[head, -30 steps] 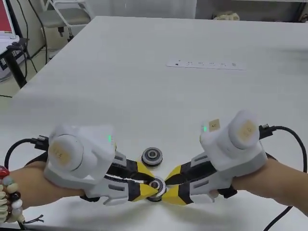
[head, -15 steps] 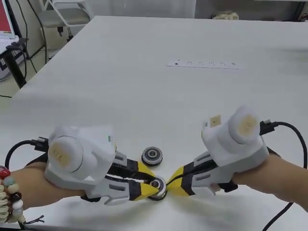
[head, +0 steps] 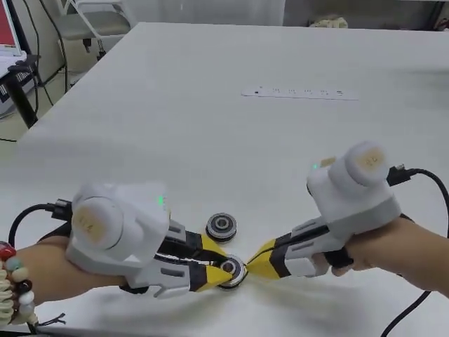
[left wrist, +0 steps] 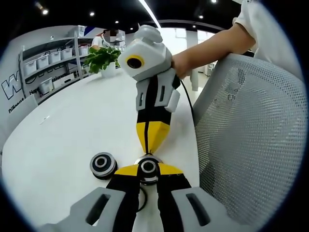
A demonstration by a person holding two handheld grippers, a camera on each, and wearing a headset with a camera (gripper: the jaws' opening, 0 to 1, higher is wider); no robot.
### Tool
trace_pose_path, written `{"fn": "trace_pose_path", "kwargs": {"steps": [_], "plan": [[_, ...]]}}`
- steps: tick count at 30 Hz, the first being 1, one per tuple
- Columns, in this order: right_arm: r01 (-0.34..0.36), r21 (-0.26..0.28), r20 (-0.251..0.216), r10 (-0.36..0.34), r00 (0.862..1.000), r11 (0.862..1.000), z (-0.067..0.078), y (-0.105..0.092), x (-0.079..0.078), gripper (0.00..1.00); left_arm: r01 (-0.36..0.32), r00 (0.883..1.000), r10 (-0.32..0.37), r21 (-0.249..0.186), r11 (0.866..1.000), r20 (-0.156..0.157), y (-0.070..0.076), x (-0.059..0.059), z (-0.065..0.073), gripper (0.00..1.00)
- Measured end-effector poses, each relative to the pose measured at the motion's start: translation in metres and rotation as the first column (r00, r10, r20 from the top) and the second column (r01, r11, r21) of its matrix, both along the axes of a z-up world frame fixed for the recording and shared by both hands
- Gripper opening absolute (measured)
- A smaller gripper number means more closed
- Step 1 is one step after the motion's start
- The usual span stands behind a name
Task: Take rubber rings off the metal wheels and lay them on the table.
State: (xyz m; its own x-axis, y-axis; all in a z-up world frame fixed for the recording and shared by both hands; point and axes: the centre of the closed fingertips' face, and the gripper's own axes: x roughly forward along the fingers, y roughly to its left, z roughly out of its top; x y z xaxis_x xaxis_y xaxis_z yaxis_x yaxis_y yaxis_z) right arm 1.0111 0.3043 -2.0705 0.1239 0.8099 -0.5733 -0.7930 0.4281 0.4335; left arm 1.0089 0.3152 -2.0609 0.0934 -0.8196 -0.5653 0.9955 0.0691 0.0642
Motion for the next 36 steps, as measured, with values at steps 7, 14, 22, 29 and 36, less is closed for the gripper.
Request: {"fn": "trace_pose_path", "kwargs": {"steps": [7, 14, 22, 29, 36], "plan": [[0.053, 0.073, -0.082, -0.047, 0.995, 0.996, 0.004, 0.001, -0.002, 0.0, 0.001, 1.0, -0.001, -0.005, 1.0, -0.009, -0.001, -0.001, 0.0, 0.07], [0.09, 0.108, -0.127, -0.076, 0.989, 0.99, 0.008, 0.006, -0.005, 0.0, 0.004, 1.0, -0.004, 0.002, 1.0, -0.005, -0.001, 0.0, 0.0, 0.07], [0.103, 0.121, -0.149, -0.084, 0.985, 0.987, 0.009, 0.008, -0.006, 0.0, 0.005, 1.0, -0.005, 0.003, 1.0, -0.005, -0.002, -0.001, 0.0, 0.07], [0.102, 0.133, -0.155, -0.081, 0.985, 0.986, 0.011, 0.01, -0.007, 0.0, 0.007, 1.0, -0.007, 0.003, 1.0, -0.004, -0.002, -0.001, 0.0, 0.07], [0.097, 0.14, -0.153, -0.075, 0.985, 0.985, 0.012, 0.011, -0.007, 0.0, 0.006, 1.0, -0.006, 0.004, 1.0, -0.002, -0.002, 0.0, 0.0, 0.07]]}}
